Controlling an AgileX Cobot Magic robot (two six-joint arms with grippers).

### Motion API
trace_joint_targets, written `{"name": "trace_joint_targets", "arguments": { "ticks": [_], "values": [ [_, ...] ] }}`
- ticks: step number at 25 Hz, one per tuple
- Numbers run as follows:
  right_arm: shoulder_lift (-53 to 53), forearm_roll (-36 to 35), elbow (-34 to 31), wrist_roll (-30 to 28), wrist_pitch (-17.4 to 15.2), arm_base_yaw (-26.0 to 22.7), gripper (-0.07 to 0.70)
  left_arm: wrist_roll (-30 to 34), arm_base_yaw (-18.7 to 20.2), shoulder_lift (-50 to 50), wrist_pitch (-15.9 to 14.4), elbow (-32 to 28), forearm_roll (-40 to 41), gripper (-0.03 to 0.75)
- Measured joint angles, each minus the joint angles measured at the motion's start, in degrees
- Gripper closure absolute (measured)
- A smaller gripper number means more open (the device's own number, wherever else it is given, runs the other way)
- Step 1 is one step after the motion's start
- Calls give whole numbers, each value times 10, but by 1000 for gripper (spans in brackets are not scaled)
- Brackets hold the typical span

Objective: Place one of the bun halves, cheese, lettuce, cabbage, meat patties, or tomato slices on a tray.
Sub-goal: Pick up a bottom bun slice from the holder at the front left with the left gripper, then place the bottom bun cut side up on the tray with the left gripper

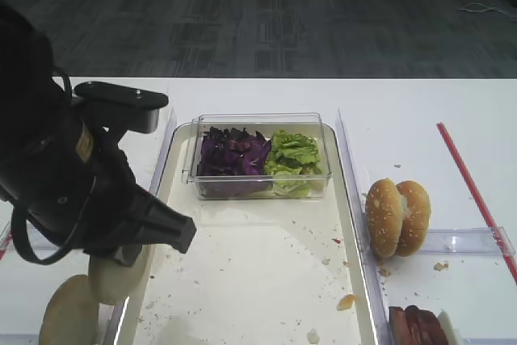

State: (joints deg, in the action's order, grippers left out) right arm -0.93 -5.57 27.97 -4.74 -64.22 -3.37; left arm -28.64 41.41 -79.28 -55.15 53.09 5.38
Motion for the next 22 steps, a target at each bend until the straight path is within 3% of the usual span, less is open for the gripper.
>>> {"name": "trace_joint_targets", "arguments": {
  "ticks": [4,10,14,22],
  "values": [
    [0,0,0,0,0,0,41,14,0,3,14,11,-30,617],
    [0,0,0,0,0,0,41,91,1,3,94,13,-168,617],
    [0,0,0,0,0,0,41,148,1,3,130,13,-242,617],
    [0,0,0,0,0,0,41,212,-5,-2,170,13,-317,617]
  ]
}}
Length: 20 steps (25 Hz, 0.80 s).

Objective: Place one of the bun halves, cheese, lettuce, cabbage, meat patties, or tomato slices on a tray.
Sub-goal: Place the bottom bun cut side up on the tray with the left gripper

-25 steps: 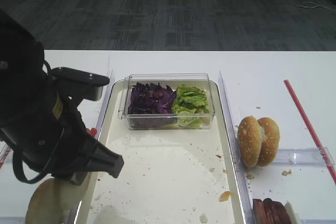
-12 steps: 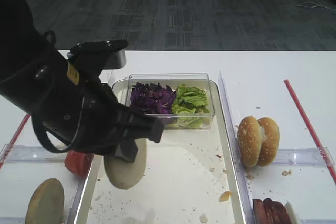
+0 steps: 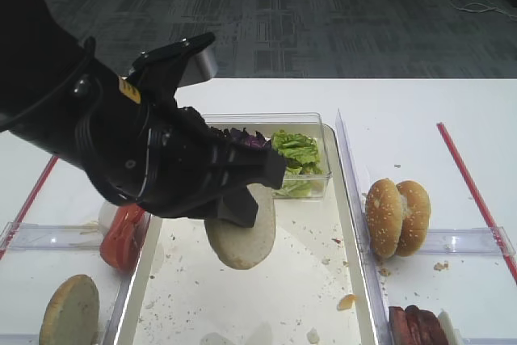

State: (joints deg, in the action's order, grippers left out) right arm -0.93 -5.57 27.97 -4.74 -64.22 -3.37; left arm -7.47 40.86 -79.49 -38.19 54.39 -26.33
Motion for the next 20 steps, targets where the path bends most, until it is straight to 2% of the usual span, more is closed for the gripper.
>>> {"name": "trace_joint_targets", "arguments": {
  "ticks": [4,10,20],
  "values": [
    [0,0,0,0,0,0,41,60,-30,-26,-4,0,-62,617],
    [0,0,0,-1,0,0,41,186,-69,-90,-17,0,-186,617],
    [0,0,0,-1,0,0,41,248,-107,-182,-25,0,-222,620]
  ]
}}
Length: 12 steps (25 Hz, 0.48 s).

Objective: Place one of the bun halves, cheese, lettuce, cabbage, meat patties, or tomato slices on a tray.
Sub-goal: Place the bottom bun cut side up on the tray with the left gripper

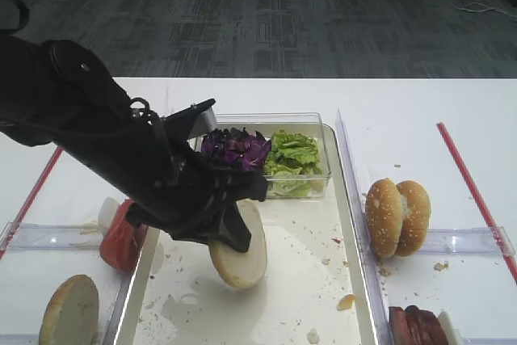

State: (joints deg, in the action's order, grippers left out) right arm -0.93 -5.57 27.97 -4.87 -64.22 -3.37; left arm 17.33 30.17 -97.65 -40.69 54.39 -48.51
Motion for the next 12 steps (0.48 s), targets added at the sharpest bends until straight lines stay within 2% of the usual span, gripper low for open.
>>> {"name": "trace_joint_targets", "arguments": {
  "ticks": [12],
  "values": [
    [0,0,0,0,0,0,41,56,-13,-50,2,1,-34,620]
  ]
}}
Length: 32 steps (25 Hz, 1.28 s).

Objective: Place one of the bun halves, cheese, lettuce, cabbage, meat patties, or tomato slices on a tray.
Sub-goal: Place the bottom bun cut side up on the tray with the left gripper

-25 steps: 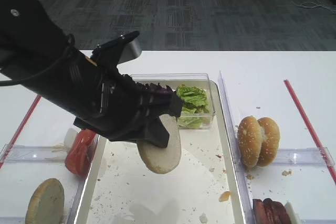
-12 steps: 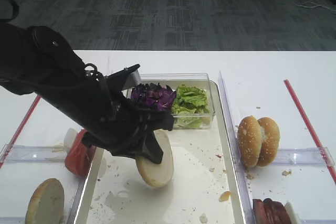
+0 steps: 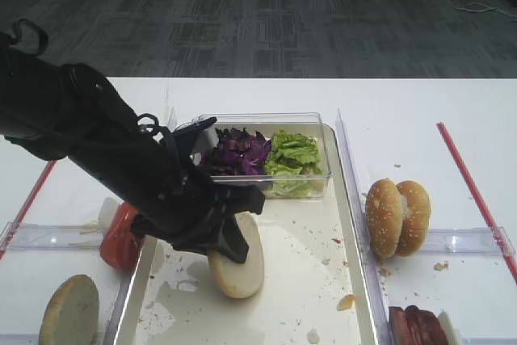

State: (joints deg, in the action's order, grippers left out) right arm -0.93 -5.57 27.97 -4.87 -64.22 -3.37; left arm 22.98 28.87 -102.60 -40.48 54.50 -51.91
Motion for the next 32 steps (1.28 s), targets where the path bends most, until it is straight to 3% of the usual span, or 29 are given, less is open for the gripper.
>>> {"name": "trace_joint_targets", "arguments": {
  "ticks": [7,10,20,32],
  "values": [
    [0,0,0,0,0,0,41,5,-1,-11,-1,0,-7,616],
    [0,0,0,0,0,0,41,6,-2,-11,-1,0,-7,573],
    [0,0,0,0,0,0,41,-4,-15,-12,-1,0,-7,232],
    [0,0,0,0,0,0,41,-3,-16,5,-3,0,-7,199]
  ]
}}
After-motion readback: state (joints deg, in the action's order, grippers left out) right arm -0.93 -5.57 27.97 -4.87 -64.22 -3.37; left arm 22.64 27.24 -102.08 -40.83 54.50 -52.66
